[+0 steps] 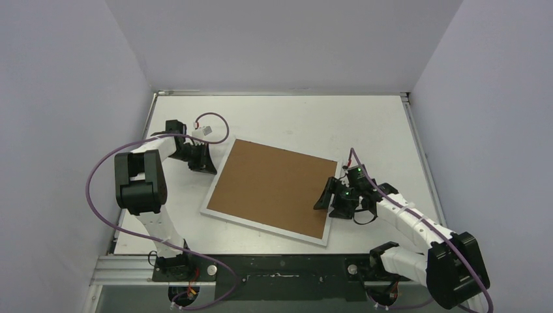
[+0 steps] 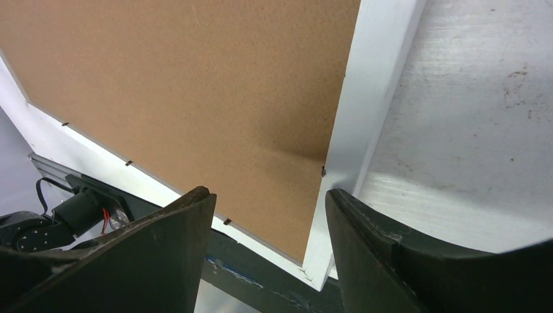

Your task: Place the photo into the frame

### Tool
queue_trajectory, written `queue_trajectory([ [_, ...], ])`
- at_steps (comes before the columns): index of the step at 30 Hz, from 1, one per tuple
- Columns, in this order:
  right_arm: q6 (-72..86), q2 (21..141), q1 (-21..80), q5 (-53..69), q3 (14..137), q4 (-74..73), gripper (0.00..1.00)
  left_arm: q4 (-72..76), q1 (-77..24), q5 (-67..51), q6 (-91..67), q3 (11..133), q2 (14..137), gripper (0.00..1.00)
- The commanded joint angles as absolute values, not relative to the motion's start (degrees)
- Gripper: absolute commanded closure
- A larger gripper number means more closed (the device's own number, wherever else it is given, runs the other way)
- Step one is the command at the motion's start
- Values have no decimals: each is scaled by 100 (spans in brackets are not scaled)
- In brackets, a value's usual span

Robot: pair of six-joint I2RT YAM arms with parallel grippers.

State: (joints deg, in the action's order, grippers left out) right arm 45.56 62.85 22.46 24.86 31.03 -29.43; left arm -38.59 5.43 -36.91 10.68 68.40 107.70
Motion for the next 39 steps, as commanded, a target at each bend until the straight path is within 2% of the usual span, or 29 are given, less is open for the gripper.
queue_trajectory([
  [1, 4566, 6386, 2210, 2492, 3081, -2626, 37, -3986, 615, -3313, 1248, 6844, 10871, 100],
  [39, 4260, 6979, 2175, 2367, 3218, -2329, 41, -3973, 615, -3321, 1263, 6838, 10922, 100],
])
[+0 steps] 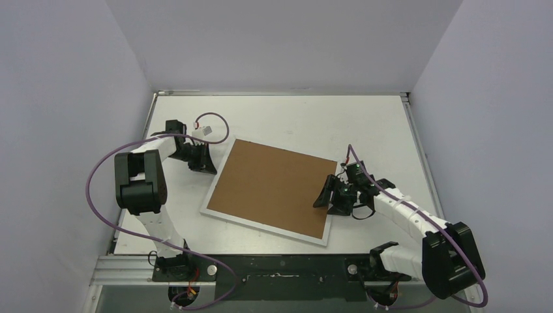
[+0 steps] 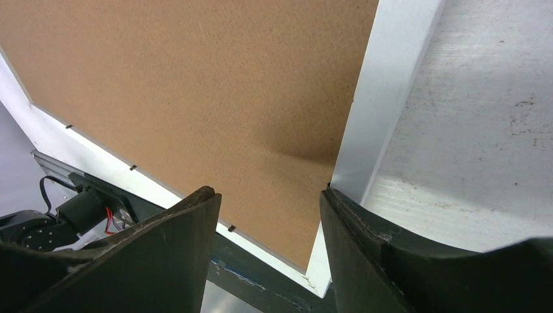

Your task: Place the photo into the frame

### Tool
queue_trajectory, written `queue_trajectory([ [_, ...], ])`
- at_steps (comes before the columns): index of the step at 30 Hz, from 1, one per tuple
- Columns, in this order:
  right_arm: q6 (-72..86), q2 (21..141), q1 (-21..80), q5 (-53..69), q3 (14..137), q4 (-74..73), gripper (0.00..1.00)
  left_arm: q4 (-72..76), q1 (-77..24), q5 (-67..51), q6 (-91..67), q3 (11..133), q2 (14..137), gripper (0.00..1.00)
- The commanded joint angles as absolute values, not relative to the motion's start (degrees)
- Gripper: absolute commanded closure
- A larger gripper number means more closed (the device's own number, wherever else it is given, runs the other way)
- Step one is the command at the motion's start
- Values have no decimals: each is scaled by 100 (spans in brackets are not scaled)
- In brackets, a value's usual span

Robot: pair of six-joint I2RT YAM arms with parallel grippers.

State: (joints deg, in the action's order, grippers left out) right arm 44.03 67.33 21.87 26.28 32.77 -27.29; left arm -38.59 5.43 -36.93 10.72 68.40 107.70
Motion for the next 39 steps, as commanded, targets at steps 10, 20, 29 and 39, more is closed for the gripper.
queue_trajectory([
  [10, 4286, 7168, 2212, 2432, 3161, -2172, 41, -3976, 614, -3363, 1274, 6847, 10941, 100],
  [20, 4290, 7424, 2406, 2340, 3211, -2112, 42, -3955, 582, -3383, 1286, 6814, 10998, 100],
  [29, 4311, 7602, 2490, 2329, 3210, -1943, 42, -3963, 549, -3392, 1300, 6811, 10995, 100],
  [39, 4274, 7773, 2600, 2177, 3225, -1945, 42, -3978, 554, -3408, 1302, 6809, 11000, 100],
])
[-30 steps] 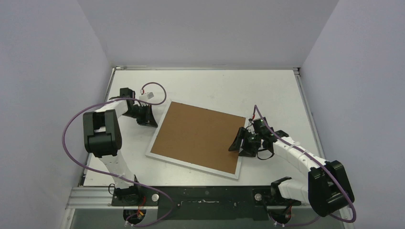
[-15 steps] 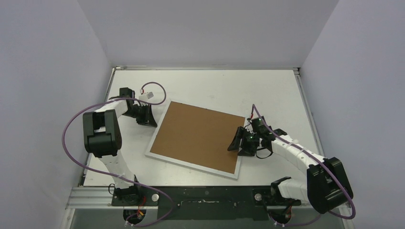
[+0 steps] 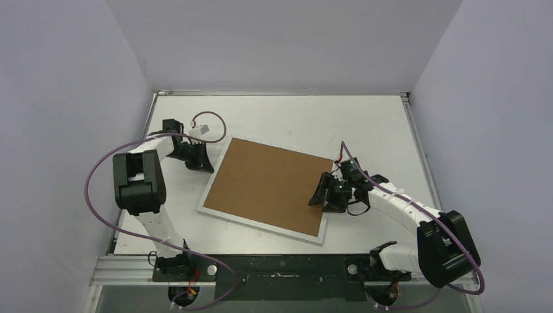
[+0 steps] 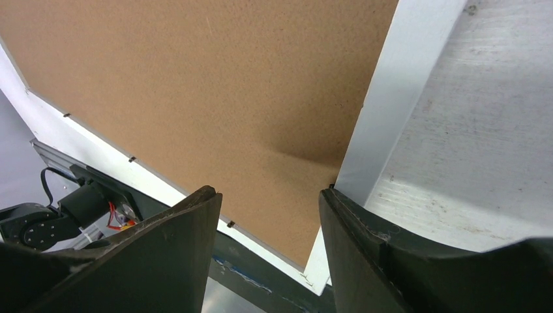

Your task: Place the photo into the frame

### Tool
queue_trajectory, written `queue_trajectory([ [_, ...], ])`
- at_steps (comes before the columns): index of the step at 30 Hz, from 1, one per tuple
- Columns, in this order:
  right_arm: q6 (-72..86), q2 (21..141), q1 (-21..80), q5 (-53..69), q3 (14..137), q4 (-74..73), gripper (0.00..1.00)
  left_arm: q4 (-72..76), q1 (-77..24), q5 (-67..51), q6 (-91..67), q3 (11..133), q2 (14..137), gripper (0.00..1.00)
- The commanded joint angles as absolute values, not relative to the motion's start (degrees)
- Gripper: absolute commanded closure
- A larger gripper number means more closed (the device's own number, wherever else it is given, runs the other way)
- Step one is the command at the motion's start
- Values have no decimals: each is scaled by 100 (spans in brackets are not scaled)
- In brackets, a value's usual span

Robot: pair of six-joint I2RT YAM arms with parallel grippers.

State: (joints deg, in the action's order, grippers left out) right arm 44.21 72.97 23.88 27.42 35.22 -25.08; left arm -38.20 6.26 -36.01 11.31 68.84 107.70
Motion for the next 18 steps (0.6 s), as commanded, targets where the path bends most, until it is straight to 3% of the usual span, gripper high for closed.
queue_trajectory([
  [1, 4267, 7784, 2625, 2124, 3246, -1971, 42, -3973, 552, -3408, 1304, 6818, 11002, 100],
  [10, 4071, 8081, 3253, 859, 4020, -2965, 43, -3968, 551, -3424, 1311, 6802, 10993, 100],
  [18, 4111, 8173, 3533, 450, 4273, -3231, 43, -4003, 562, -3436, 1316, 6837, 10959, 100],
])
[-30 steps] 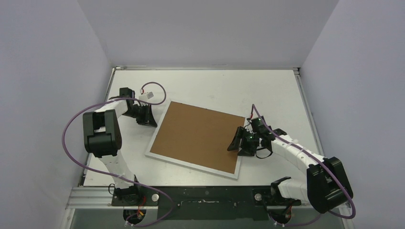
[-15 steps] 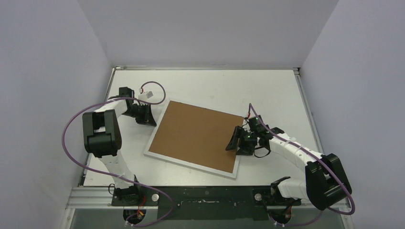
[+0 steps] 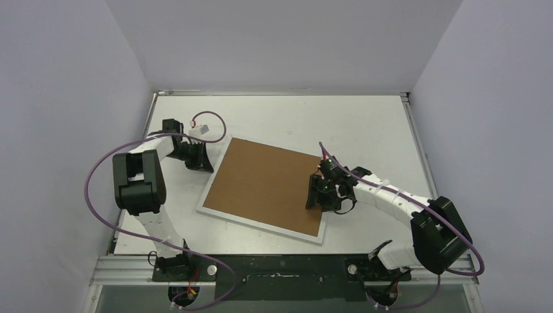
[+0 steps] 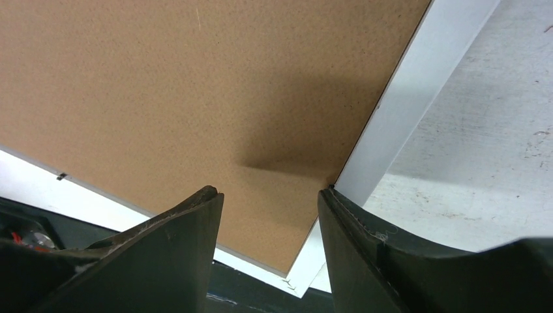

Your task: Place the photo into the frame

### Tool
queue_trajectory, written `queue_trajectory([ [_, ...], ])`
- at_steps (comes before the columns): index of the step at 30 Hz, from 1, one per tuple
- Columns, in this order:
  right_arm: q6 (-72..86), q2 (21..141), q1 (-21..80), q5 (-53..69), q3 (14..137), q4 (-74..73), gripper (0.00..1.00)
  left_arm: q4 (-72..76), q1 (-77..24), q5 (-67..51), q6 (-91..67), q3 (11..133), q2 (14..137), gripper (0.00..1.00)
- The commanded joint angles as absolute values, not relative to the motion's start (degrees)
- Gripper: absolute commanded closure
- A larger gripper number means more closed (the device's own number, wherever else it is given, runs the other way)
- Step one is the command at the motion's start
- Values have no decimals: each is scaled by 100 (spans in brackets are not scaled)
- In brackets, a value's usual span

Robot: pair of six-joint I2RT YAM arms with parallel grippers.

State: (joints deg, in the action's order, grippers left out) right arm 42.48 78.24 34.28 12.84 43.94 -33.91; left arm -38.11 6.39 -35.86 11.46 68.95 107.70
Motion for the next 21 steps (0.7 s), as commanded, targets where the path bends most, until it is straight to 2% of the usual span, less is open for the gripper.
queue_trajectory([
  [1, 4109, 8181, 3546, 417, 4298, -3250, 43, -4007, 562, -3434, 1310, 6840, 10965, 100],
  [5, 4076, 8250, 3717, 168, 4570, -3472, 44, -4024, 571, -3429, 1322, 6844, 10962, 100],
  [9, 4069, 8027, 3692, 658, 4784, -3263, 41, -4049, 579, -3423, 1319, 6874, 10938, 100],
  [14, 4000, 7372, 2949, 1646, 5129, -2859, 33, -4107, 647, -3410, 1360, 6916, 10924, 100],
  [17, 4027, 7137, 2444, 2070, 4977, -2788, 32, -4122, 676, -3405, 1379, 6932, 10907, 100],
  [21, 4120, 7111, 2402, 2248, 4533, -2864, 33, -4131, 703, -3427, 1378, 6945, 10924, 100],
])
